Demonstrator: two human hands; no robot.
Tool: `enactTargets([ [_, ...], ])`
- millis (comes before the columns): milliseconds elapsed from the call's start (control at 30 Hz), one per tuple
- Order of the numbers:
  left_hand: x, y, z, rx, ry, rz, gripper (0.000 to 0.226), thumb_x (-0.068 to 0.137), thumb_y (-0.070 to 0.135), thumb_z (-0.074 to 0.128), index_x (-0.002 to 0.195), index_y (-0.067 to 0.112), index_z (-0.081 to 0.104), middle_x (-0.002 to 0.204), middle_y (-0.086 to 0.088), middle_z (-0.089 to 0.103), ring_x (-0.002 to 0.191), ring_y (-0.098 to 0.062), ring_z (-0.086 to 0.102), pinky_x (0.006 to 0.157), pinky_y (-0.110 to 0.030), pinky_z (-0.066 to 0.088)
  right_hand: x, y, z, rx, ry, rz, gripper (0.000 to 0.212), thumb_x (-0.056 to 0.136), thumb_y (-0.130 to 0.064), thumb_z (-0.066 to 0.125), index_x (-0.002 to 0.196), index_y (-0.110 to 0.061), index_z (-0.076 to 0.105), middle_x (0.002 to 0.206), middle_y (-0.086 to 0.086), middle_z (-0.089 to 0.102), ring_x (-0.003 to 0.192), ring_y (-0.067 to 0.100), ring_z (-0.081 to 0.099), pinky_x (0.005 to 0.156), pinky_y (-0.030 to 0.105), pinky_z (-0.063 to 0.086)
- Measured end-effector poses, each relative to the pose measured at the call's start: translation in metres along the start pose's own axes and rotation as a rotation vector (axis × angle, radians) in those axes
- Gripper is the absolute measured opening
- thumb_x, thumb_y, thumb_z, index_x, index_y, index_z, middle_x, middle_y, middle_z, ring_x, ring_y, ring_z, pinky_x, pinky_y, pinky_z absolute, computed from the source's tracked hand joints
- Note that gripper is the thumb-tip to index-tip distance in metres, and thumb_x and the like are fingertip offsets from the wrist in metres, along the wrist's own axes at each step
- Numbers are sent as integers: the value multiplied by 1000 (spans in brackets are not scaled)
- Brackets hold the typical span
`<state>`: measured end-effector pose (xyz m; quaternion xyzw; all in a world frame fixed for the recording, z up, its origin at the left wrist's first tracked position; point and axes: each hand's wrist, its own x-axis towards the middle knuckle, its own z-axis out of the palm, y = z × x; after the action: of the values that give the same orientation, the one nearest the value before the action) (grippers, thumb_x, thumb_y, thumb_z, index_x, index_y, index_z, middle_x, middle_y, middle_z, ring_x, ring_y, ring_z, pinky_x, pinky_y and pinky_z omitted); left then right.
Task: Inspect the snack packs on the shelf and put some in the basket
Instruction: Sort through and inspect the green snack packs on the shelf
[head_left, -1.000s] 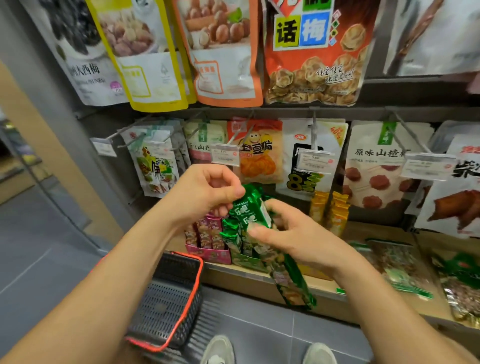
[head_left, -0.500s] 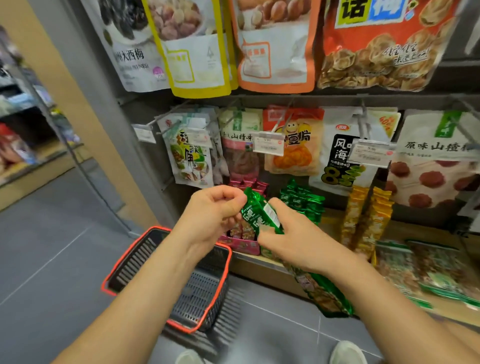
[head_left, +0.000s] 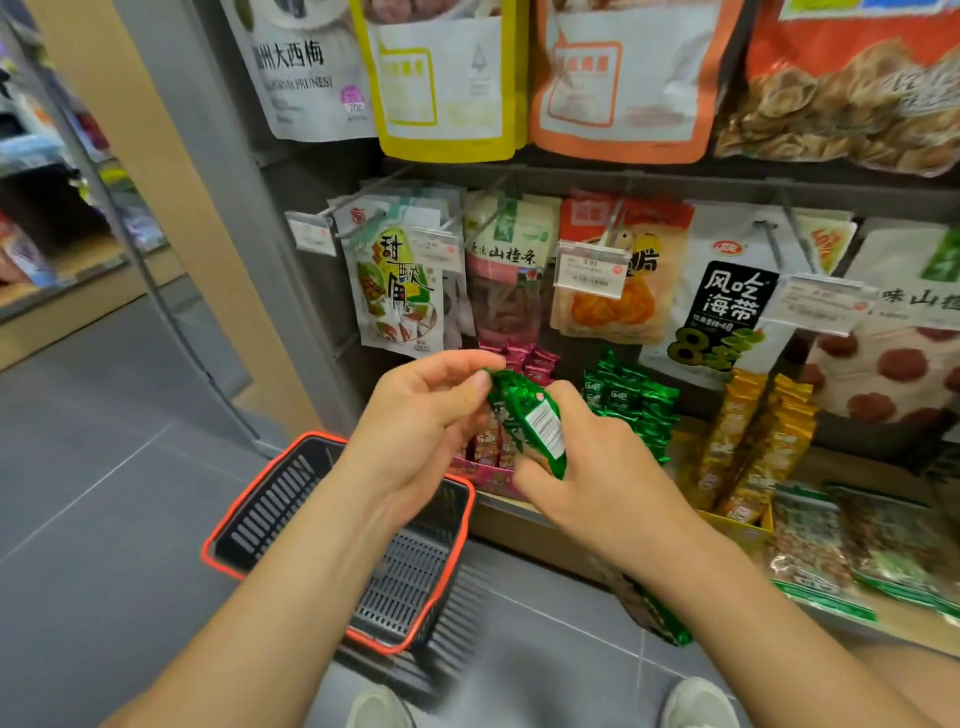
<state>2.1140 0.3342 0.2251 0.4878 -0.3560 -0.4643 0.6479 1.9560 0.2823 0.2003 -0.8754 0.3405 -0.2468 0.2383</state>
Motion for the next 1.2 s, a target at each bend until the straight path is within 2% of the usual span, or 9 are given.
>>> enactTargets([
  [67,1,4,-5,81,-68,0,14,82,27,71,94,22,77,88,-1,68,78,-12,64,70,-22,54,2,1,0,-129,66,0,32,85,-40,56,103,-29,32,73,-8,55,60,19,55,51,37,46],
  [133,2,1,-6,269,-87,35,29,73,38,80,100,30,74,87,7,68,79,-8,64,72,-22,54,4,0,0,-231,107,16,32,85,-41,55,102,-29,31,76,-10,49,62,19,51,51,34,40],
  [233,2,-8,3,398,22,117,18,75,19,83,90,26,77,77,8,73,68,-3,65,64,-15,51,4,-3,5,-304,103,34,33,84,-41,55,97,-31,27,80,-10,45,67,24,54,52,34,37],
  [467,7,-6,-3,181,95,81,14,63,23,78,73,13,79,75,-3,74,75,-17,70,76,-31,57,7,2,-2,-109,28,-69,51,87,-53,54,129,-33,35,100,-11,57,83,14,57,69,37,48],
  [567,11,-5,-7,67,131,47,12,67,17,73,72,7,77,78,-9,74,75,-20,71,72,-28,57,7,7,-9,10,-140,-39,60,86,-61,54,136,-43,27,91,-17,58,72,3,55,67,30,47],
  [733,19,1,-18,-49,213,47,31,92,10,58,70,9,78,81,-8,75,79,-16,69,79,-29,59,4,10,-21,441,-453,136,46,89,-42,64,130,-38,43,85,-19,63,72,7,64,64,24,51],
  [933,23,9,-23,-212,408,98,30,96,15,57,74,5,75,78,-8,74,75,-15,69,66,-25,57,-1,12,-36,529,-479,132,34,89,-32,66,121,-21,58,90,9,66,72,7,59,64,21,50],
  [1033,25,10,-27,-244,487,114,30,97,16,56,74,6,74,77,-6,74,72,-12,70,64,-22,56,-5,15,-41,491,-426,87,28,88,-28,70,115,-23,63,84,-6,64,68,1,56,61,16,45],
  [1200,35,2,-32,-284,600,91,24,98,14,56,79,4,68,67,-1,72,69,-11,67,60,-22,55,-8,26,-53,419,-436,74,43,82,-26,77,123,-31,64,112,-14,70,103,5,64,94,30,50],
])
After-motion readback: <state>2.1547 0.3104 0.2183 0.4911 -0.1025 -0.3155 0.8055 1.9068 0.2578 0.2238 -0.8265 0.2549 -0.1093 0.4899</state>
